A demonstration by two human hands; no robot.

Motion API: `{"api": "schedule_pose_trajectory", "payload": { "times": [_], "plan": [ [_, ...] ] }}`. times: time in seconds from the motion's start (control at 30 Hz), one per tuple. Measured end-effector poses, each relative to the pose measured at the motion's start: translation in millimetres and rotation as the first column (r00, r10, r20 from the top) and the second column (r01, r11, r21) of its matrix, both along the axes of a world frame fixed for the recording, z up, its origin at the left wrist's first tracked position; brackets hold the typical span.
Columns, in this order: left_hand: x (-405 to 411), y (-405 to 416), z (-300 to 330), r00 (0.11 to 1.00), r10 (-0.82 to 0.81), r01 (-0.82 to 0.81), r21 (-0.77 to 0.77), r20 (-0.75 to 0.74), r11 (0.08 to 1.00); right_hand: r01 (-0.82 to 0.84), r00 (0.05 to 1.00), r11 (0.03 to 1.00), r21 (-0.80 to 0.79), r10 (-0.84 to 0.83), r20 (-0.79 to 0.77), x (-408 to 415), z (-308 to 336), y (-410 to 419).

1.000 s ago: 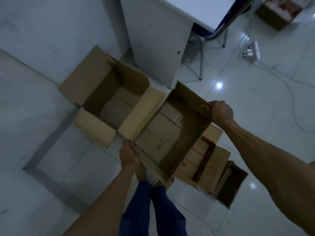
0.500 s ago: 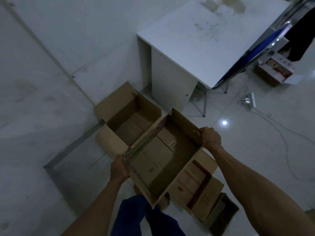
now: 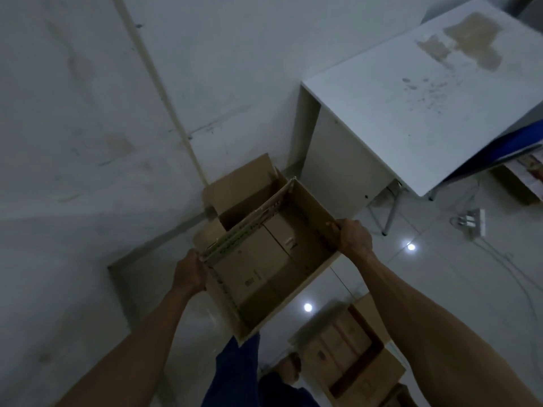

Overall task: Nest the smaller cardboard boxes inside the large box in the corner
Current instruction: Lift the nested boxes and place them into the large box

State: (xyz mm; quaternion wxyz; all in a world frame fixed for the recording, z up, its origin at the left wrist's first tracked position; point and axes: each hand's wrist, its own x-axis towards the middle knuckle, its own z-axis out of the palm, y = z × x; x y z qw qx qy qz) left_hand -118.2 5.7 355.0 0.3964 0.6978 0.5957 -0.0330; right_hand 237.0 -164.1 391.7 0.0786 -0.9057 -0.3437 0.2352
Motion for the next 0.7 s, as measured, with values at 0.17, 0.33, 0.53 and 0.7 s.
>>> {"api": "schedule_pose_trajectory", "payload": {
  "times": [0.17, 0.33, 0.53, 0.7],
  "plan": [
    [-4.6, 51.0, -7.3, 0.999, 0.026, -0.027, -0.056, -0.027, 0.998, -0.016, 0.999, 1.0, 0.012, 0.016, -0.049, -5.9, -9.5, 39.2],
    [4.3, 97.5, -12.9, 0.996, -0.016, 0.011, -0.061, -0.09, 0.998, 0.001, 0.998, 1.0, 0.006, 0.0, -0.062, -2.8, -17.6, 69.7],
    [23.2, 135.5, -19.8, 0.993, -0.046, 0.041, -0.052, -0.109, 0.998, 0.013, 0.996, 1.0, -0.005, -0.013, -0.086, 10.5, -29.9, 94.6],
    [38.9, 152.6, -26.2, 0.994, -0.02, 0.013, -0.064, -0.111, 0.998, 0.003, 0.992, 1.0, -0.02, -0.005, -0.126, 33.3, -46.0, 120.7]
  ]
}}
